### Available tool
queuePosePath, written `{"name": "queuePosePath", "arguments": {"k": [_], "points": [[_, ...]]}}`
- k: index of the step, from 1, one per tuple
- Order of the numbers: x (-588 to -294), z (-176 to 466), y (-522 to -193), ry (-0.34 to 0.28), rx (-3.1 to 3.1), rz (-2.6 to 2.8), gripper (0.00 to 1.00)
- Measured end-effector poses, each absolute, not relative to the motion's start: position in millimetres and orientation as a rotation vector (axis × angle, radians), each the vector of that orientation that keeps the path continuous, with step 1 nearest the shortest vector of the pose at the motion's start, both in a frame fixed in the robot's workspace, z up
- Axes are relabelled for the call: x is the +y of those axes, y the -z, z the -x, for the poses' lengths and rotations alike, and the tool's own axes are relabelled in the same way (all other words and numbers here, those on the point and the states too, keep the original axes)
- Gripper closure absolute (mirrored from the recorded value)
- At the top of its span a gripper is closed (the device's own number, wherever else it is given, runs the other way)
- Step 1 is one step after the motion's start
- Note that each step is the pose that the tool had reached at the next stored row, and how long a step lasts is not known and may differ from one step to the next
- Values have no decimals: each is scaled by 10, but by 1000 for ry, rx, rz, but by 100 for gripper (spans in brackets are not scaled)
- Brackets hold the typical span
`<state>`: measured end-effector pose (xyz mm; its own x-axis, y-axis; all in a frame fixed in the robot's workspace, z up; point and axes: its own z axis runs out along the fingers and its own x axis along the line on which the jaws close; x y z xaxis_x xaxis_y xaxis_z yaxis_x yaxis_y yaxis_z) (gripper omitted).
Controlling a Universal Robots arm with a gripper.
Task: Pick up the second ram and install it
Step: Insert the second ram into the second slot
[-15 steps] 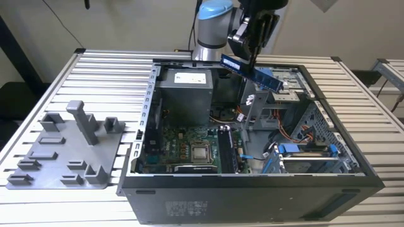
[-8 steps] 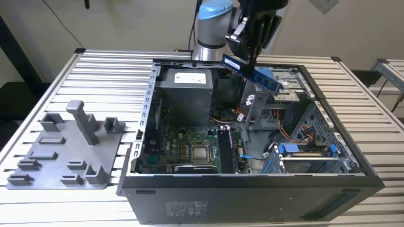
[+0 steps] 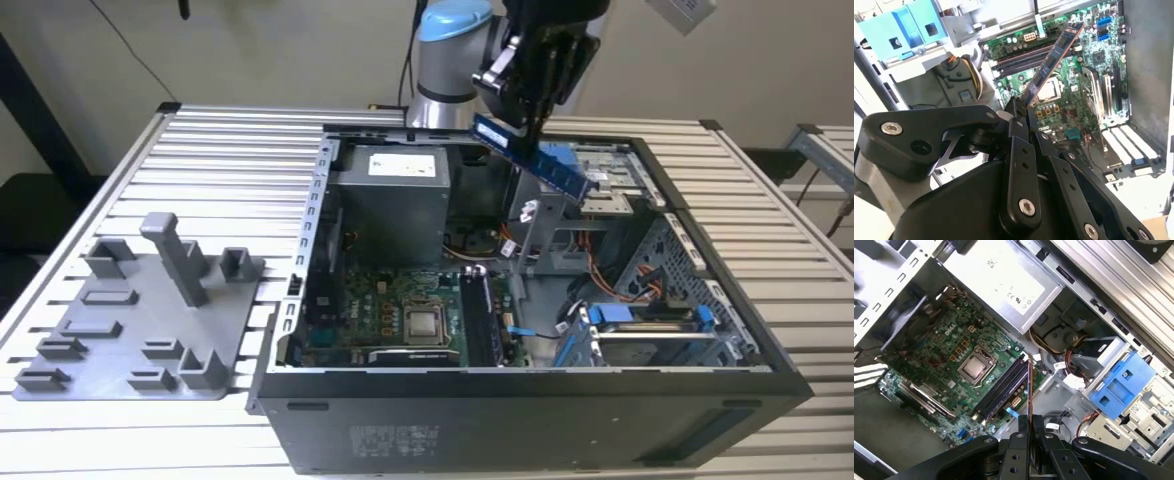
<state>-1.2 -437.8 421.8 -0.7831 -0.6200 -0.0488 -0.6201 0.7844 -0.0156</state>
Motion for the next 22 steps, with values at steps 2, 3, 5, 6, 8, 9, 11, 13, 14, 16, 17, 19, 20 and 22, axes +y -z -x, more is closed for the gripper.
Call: {"name": "queuePosePath", "arguments": {"k": [2,3,5,6,8,9,11,13,14,16,17,19,20,22], "points": [[-4378,12,-4216,-1,2928,990,86],[-4378,12,-4215,-1,2932,978,86],[-4378,12,-4213,0,2939,955,86],[-4378,12,-4212,0,2943,943,86],[-4378,12,-4209,1,2952,915,86],[-4378,12,-4207,1,2956,900,86],[-4378,12,-4202,2,2967,865,86],[-4378,12,-4197,3,2977,830,86],[-4379,12,-4196,4,2982,813,86],[-4383,13,-4192,5,2990,783,86],[-4383,12,-4190,4,2992,774,86],[-4383,9,-4187,3,2999,764,86],[-4383,9,-4185,2,3003,760,86],[-4383,7,-4182,0,3012,751,86]]}}
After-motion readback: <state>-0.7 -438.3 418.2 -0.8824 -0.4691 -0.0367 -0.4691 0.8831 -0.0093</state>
